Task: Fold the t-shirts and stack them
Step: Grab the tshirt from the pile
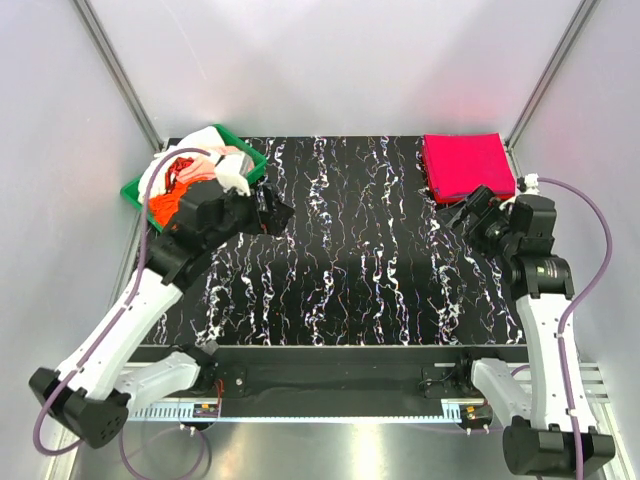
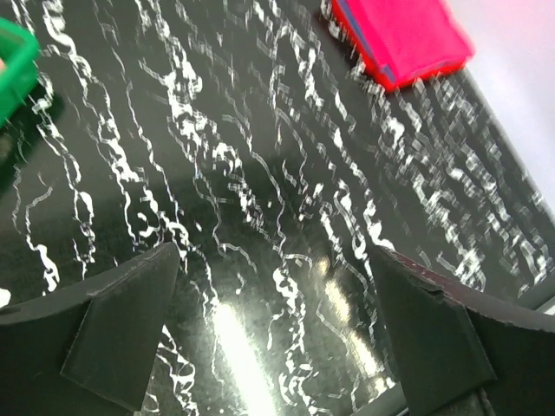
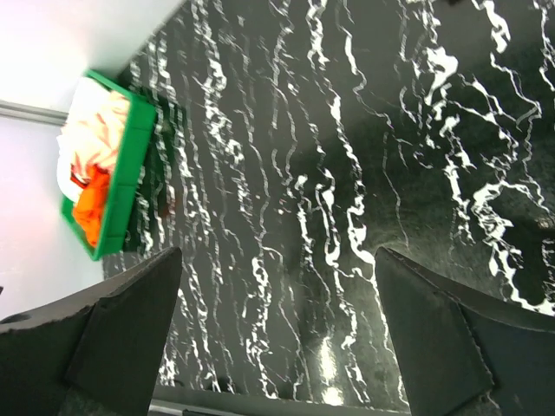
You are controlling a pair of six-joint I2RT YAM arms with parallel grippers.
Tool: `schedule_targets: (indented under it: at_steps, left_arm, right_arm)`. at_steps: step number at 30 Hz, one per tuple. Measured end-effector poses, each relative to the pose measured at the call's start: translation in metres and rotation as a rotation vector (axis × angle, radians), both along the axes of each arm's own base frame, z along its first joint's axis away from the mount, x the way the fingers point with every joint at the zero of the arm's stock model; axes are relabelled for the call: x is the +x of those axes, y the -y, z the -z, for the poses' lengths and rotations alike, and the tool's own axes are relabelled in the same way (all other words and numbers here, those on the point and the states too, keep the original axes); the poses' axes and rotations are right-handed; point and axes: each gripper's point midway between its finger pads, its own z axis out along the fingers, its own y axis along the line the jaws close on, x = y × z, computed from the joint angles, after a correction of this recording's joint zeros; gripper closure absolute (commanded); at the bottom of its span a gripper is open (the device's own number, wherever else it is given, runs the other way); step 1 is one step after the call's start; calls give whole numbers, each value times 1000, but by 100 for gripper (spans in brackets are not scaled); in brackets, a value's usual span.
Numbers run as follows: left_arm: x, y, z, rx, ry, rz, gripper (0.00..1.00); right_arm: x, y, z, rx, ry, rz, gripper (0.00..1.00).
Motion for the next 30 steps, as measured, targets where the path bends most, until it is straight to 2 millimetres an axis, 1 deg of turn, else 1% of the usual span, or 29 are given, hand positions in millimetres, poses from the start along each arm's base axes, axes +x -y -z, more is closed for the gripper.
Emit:
schedule_targets:
  at_steps: [3, 5, 7, 8, 10, 12, 13, 14, 16, 19, 21, 23, 24, 25, 27, 29, 30]
  left_arm:
    - [-5, -7, -17, -38, 44, -33, 1]
    - [-3, -11, -24, -48, 60, -58, 1]
    - [7, -15, -22, -30, 48, -102, 1]
    - [13, -18, -22, -18, 36, -124, 5]
    - [37, -26, -24, 6, 13, -185, 8]
    - [76, -47, -19, 21, -45, -269, 11]
    - [97, -64, -16, 22, -68, -327, 11]
    - [111, -79, -11, 21, -97, -365, 11]
    - [143, -116, 4, 25, -156, -463, 11]
    - [179, -164, 25, 33, -227, -577, 15]
    - [197, -186, 38, 38, -268, -620, 16]
    - [214, -208, 55, 44, -309, -661, 20]
    - [220, -215, 63, 48, -325, -673, 21]
    - [223, -224, 75, 56, -357, -690, 24]
    - [226, -238, 101, 72, -425, -719, 25]
    - [219, -248, 127, 93, -502, -739, 26]
    - [213, -251, 140, 106, -542, -747, 27]
  right_arm:
    - [-4, 0, -9, 11, 31, 8, 0]
    - [-4, -1, -12, 19, 44, 11, 1]
    - [-4, -3, -11, 32, 42, 5, 2]
    - [-4, -4, -8, 42, 32, 0, 2]
    - [-4, -7, 1, 59, 4, -5, 2]
    - [-2, -10, 16, 82, -47, -17, 2]
    - [-2, -11, 19, 87, -59, -21, 2]
    - [-2, -13, 23, 95, -74, -26, 2]
    - [-3, -15, 26, 106, -88, -33, 2]
    - [-4, -19, 24, 129, -87, -50, 3]
    - [-5, -23, 22, 147, -89, -62, 3]
    - [-6, -25, 21, 162, -88, -67, 3]
    - [-7, -26, 20, 168, -87, -70, 3]
    - [-7, -27, 18, 173, -83, -72, 2]
    - [-8, -27, 14, 181, -68, -72, 3]
    - [-7, -28, 10, 186, -53, -71, 3]
    - [-7, -28, 9, 186, -47, -71, 3]
